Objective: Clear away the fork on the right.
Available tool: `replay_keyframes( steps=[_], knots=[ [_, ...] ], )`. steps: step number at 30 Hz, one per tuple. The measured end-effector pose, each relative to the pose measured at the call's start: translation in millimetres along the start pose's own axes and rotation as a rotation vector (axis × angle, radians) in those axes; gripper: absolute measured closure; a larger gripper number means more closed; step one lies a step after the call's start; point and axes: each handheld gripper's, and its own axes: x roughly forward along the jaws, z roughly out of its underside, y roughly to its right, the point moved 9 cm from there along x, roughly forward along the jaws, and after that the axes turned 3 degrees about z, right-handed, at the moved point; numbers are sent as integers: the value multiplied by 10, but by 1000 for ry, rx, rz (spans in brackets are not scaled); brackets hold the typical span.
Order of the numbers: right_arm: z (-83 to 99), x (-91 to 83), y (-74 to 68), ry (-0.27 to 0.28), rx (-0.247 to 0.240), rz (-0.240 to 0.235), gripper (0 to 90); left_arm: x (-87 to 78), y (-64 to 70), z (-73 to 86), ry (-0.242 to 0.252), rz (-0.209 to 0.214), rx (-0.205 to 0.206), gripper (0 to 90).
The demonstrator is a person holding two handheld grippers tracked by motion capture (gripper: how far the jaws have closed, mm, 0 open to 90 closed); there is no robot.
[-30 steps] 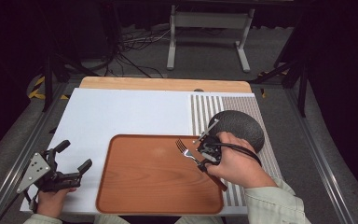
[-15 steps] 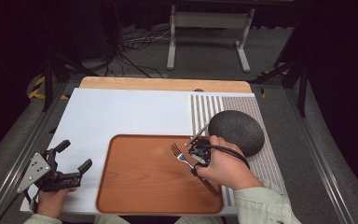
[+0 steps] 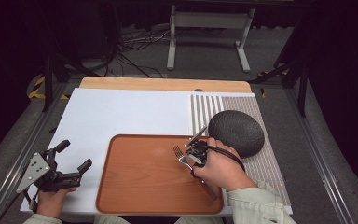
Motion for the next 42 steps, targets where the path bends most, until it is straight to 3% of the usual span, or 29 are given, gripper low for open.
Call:
replay_keyframes(
  steps=[4, 11, 34, 40, 42],
  knots=[
    [-2, 29, 26, -6, 34, 8, 786, -1, 1, -1, 1, 1, 0, 8],
    [9, 75, 58, -21, 53, 9, 785, -3, -1, -1, 0, 2, 1, 8],
    [20, 197, 100, -52, 78, 12, 780, -4, 0, -3, 2, 2, 1, 8],
    [-11, 157, 112, -11, 58, 6, 673, -3, 1, -1, 0, 2, 1, 8],
    [-57, 122, 108, 49, 34, -4, 541, -1, 2, 0, 0, 1, 0, 8]
  ],
)
